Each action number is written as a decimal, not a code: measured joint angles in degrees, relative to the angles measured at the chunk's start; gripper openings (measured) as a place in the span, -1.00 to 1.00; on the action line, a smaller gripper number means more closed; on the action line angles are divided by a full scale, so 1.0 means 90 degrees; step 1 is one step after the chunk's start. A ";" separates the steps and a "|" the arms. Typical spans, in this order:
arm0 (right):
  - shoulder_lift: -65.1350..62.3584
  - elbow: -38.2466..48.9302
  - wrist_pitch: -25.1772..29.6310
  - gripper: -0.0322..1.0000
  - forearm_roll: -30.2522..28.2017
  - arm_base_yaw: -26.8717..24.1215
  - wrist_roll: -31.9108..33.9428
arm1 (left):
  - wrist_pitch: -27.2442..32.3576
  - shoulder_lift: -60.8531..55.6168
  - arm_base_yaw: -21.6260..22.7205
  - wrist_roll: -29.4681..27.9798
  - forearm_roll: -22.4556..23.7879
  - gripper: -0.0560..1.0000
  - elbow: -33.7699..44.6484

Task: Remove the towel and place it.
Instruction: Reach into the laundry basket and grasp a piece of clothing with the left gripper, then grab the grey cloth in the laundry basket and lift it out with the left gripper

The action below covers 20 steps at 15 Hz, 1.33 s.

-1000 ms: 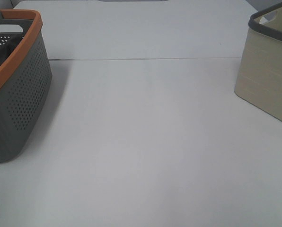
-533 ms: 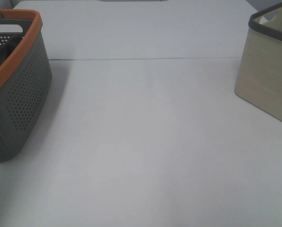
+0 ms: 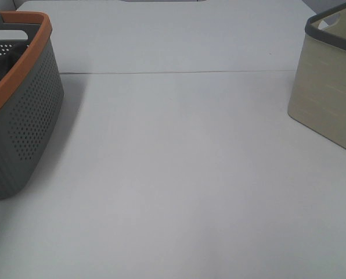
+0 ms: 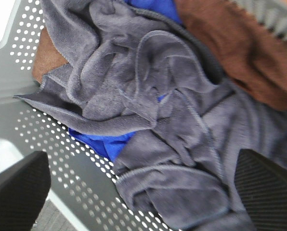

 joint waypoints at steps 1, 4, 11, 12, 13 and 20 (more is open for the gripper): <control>0.0000 0.0000 0.0000 0.25 0.0000 0.0000 0.0000 | -0.0337 0.0363 0.0083 0.0064 0.0153 0.97 0.0000; 0.0000 0.0000 0.0000 0.25 0.0000 0.0000 0.0000 | -0.1267 0.1292 0.0121 0.0095 0.0618 0.97 0.0000; 0.0000 0.0000 0.0000 0.25 0.0000 0.0000 0.0000 | -0.2515 0.2432 0.0121 0.0197 0.0745 0.70 0.0000; 0.0000 0.0000 0.0000 0.25 0.0000 0.0000 0.0000 | -0.2534 0.2438 0.0121 0.0210 0.0745 0.51 0.0000; 0.0000 0.0000 0.0000 0.25 0.0000 0.0000 0.0000 | -0.2591 0.2438 0.0121 0.0210 0.0745 0.25 0.0000; 0.0000 0.0000 0.0000 0.25 0.0000 0.0000 0.0000 | -0.2680 0.2438 0.0121 0.0210 0.0509 -0.47 0.0000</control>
